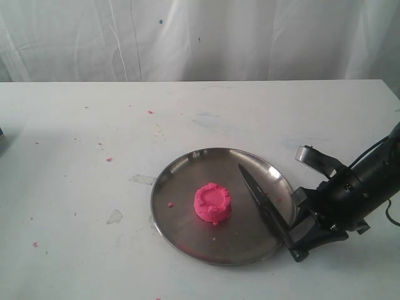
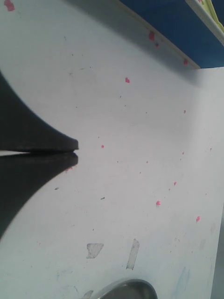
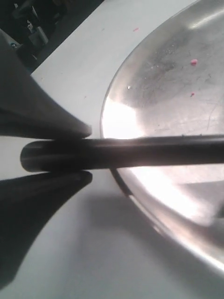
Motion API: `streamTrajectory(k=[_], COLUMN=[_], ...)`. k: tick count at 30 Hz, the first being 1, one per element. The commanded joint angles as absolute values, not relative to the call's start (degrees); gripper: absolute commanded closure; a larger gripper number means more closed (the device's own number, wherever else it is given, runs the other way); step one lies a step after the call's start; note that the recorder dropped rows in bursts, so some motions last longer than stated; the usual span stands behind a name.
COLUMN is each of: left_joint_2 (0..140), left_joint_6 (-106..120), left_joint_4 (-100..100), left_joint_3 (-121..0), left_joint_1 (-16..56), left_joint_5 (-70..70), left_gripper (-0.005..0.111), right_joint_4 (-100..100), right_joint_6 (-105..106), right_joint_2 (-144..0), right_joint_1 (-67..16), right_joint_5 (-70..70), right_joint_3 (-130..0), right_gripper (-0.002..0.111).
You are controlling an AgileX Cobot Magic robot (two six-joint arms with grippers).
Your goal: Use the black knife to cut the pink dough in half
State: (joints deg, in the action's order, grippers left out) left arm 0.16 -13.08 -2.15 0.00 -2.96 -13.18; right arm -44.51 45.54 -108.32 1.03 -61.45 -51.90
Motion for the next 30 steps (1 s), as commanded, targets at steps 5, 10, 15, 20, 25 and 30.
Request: streamTrajectory(k=[5,10,15,20,25,30], left_joint_2=[0.0,0.0,0.0,0.0,0.0,0.0], left_joint_6=[-13.13,-13.13,-13.13,-13.13,-13.13,-13.13], left_joint_4=[-2.33,-2.33,-2.33,-2.33,-2.33,-2.33], left_joint_3=[0.0,0.0,0.0,0.0,0.0,0.0], left_joint_1=[-2.67,-2.67,-2.67,-2.67,-2.67,-2.67], left_joint_5=[-13.28,-13.28,-13.28,-13.28,-13.28,-13.28], left_gripper=[0.107,0.107,0.107,0.107,0.107,0.107], right_joint_4=[-44.62,-44.93,-44.93,-44.81,-47.6,-54.44], right_joint_6=[48.17,48.32,48.31,48.2,49.11,56.46], right_joint_2=[-106.79,-106.79,-106.79,-106.79,-106.79,-106.79], right_joint_1=[1.22,1.09,1.09,1.09,1.09,1.09], right_joint_5=[-61.08,-60.9,-61.16,-62.95,-64.24,-66.0], right_joint_3=[-52.51,-52.62,-52.62,-52.62,-52.62,-52.62], right_gripper=[0.108,0.108,0.108,0.108,0.108,0.108])
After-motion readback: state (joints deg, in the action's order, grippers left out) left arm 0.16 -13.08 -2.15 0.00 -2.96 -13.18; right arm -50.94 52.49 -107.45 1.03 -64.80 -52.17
